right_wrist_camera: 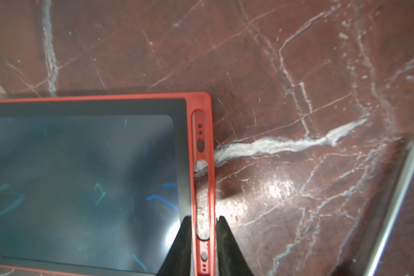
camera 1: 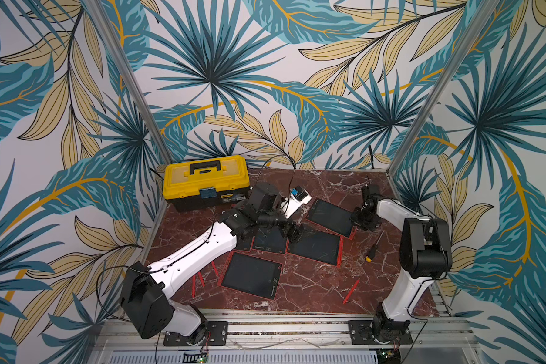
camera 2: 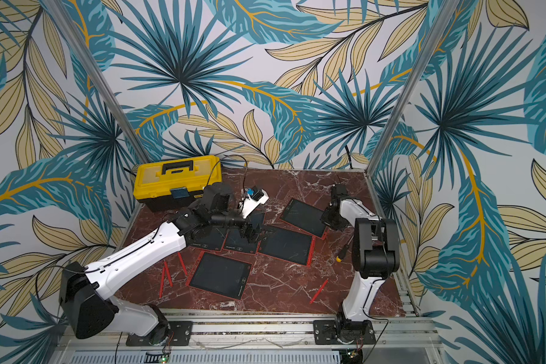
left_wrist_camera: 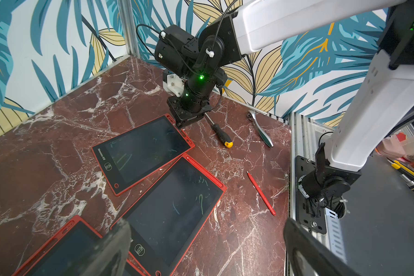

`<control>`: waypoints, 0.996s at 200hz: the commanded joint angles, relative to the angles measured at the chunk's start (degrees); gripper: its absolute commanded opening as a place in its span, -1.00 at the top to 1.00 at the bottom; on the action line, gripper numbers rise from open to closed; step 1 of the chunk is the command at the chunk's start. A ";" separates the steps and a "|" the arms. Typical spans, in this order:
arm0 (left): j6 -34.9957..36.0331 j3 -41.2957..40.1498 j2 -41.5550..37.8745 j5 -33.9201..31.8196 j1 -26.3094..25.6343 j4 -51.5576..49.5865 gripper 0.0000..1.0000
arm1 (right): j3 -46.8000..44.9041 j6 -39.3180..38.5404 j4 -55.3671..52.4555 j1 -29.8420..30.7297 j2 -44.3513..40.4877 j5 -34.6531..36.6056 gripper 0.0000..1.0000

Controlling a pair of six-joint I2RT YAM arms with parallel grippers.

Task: Place the stylus back onto the writing tablet
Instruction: Move the writing tablet to the center of the board.

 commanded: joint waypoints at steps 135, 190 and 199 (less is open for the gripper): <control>0.84 -0.01 -1.31 0.39 0.23 -0.50 -0.99 | 0.77 0.12 -3.53 -0.17 4.38 1.42 0.79; 0.62 0.18 -0.87 0.70 0.24 -0.51 -0.99 | -0.56 -1.76 -4.84 0.27 3.48 1.92 0.86; 0.53 0.12 -0.68 0.81 0.27 -0.48 -0.99 | -1.05 -2.14 -5.11 0.36 3.06 2.04 0.87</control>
